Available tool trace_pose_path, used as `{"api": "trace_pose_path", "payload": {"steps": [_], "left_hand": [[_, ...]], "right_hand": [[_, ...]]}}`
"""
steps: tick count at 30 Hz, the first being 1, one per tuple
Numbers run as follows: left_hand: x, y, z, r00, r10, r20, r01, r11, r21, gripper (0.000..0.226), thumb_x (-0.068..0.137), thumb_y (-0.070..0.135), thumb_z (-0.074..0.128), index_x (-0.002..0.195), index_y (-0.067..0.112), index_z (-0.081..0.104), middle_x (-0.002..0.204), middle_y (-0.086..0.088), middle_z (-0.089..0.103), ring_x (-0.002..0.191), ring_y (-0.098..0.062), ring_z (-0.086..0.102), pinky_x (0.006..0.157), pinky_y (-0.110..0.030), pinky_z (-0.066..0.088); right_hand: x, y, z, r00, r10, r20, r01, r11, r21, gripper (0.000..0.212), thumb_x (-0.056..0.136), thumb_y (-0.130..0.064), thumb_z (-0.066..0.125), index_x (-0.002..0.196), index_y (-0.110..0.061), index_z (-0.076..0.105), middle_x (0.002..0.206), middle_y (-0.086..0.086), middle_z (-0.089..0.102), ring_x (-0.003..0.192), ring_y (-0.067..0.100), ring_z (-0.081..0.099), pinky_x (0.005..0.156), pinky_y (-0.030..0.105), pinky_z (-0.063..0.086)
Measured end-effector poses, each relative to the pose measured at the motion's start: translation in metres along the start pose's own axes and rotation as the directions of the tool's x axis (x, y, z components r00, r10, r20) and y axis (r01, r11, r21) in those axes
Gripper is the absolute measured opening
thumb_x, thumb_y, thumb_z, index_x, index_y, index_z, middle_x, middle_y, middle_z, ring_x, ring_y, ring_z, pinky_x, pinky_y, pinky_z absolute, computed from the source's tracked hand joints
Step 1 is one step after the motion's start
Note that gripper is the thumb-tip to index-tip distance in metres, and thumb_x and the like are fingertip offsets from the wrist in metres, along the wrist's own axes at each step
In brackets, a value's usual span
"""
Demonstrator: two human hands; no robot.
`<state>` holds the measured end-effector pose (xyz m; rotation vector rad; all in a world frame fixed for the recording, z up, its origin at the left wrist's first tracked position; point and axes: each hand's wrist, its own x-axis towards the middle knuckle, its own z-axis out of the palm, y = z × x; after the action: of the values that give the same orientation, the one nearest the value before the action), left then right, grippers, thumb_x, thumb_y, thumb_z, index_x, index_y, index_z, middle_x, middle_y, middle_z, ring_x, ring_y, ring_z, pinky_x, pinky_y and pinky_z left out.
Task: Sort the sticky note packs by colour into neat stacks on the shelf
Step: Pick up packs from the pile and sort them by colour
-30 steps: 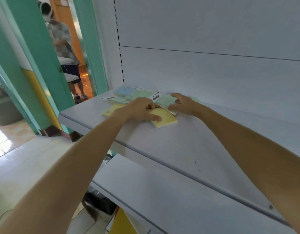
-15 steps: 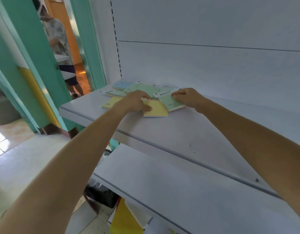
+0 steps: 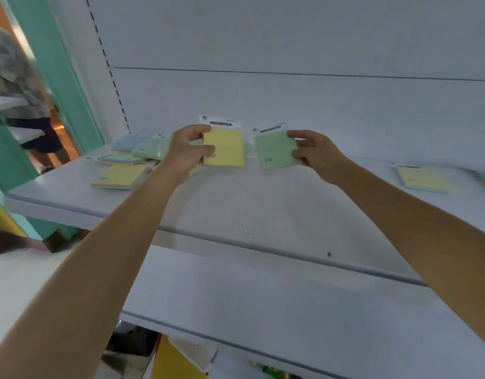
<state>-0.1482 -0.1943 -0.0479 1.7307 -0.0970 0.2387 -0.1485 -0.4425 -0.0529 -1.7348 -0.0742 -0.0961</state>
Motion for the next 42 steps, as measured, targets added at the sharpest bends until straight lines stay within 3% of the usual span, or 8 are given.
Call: {"api": "trace_pose_path", "payload": {"steps": [3,7,16,20,27,35,38,42], "left_hand": [[-0.001,0.012,0.049,0.999,0.01,0.039,-0.008,0.998,-0.059,0.044,0.081,-0.008,0.06,0.122,0.007,0.055,0.115,-0.007,0.049,0.088,-0.025,0.055,0.06,-0.02,0.051],[-0.01,0.031,0.127,0.994,0.028,0.101,-0.018,0.995,-0.097,0.045,0.082,-0.008,0.06,0.124,0.006,0.055,0.113,-0.005,0.05,0.091,-0.021,0.055,0.049,-0.007,0.051],[-0.045,0.057,0.325,0.968,-0.004,0.25,0.048,0.984,-0.169,0.045,0.082,-0.009,0.059,0.125,0.001,0.052,0.112,-0.01,0.052,0.094,-0.024,0.055,0.053,-0.011,0.053],[-0.052,0.057,0.382,0.969,-0.023,0.245,0.056,0.99,-0.126,0.045,0.083,-0.009,0.058,0.127,0.0,0.051,0.112,-0.013,0.054,0.093,-0.025,0.056,0.069,-0.023,0.052],[-0.044,0.045,0.405,0.977,-0.052,0.206,-0.03,0.926,0.377,0.042,0.084,-0.006,0.051,0.125,-0.001,0.056,0.122,-0.029,0.058,0.113,-0.038,0.057,0.077,-0.022,0.036],[-0.043,0.046,0.4,0.979,-0.075,0.187,-0.022,0.883,0.468,0.045,0.084,-0.007,0.043,0.126,0.001,0.055,0.132,-0.027,0.053,0.121,-0.037,0.051,0.102,-0.034,0.04],[-0.042,0.042,0.392,0.975,-0.1,0.198,0.002,0.896,0.443,0.045,0.085,-0.007,0.043,0.128,0.002,0.054,0.132,-0.022,0.054,0.121,-0.034,0.052,0.095,-0.028,0.042],[-0.039,0.037,0.385,0.951,-0.113,0.289,-0.029,0.896,0.444,0.046,0.086,-0.005,0.041,0.129,0.007,0.054,0.123,-0.016,0.058,0.1,-0.02,0.053,0.071,-0.013,0.04]], "right_hand": [[-0.017,0.006,-0.058,0.995,-0.024,-0.101,0.024,1.0,0.0,0.045,0.086,0.014,0.042,0.126,-0.005,0.05,0.109,0.011,0.054,0.078,0.01,0.056,0.062,0.009,0.052],[-0.044,0.017,-0.145,0.976,-0.019,-0.219,0.014,1.0,-0.024,0.047,0.086,0.015,0.04,0.128,-0.003,0.049,0.11,0.01,0.053,0.074,0.008,0.053,0.055,0.006,0.047],[-0.095,0.055,-0.348,0.911,-0.045,-0.409,-0.024,0.987,-0.162,0.048,0.085,0.013,0.044,0.128,-0.006,0.05,0.088,-0.001,0.055,0.07,0.005,0.051,0.056,0.005,0.046],[-0.101,0.069,-0.408,0.878,-0.058,-0.475,-0.01,0.99,-0.139,0.048,0.085,0.012,0.044,0.129,-0.007,0.05,0.084,-0.004,0.055,0.069,0.006,0.05,0.063,0.016,0.042],[-0.099,0.085,-0.432,0.877,-0.013,-0.48,0.003,1.0,-0.021,0.047,0.085,0.011,0.042,0.127,-0.008,0.051,0.103,0.011,0.056,0.071,0.008,0.052,0.062,0.022,0.037],[-0.095,0.087,-0.412,0.922,-0.066,-0.381,0.009,0.989,-0.151,0.049,0.085,0.01,0.043,0.128,-0.011,0.051,0.111,0.012,0.052,0.095,0.018,0.051,0.08,0.019,0.043],[-0.095,0.089,-0.412,0.916,-0.062,-0.397,0.008,0.991,-0.136,0.049,0.085,0.012,0.043,0.128,-0.009,0.051,0.118,0.019,0.054,0.099,0.018,0.049,0.084,0.023,0.043],[-0.099,0.094,-0.416,0.911,-0.048,-0.409,-0.012,0.99,-0.143,0.049,0.085,0.01,0.044,0.127,-0.012,0.053,0.129,0.023,0.054,0.098,0.019,0.051,0.079,0.021,0.044]]}}
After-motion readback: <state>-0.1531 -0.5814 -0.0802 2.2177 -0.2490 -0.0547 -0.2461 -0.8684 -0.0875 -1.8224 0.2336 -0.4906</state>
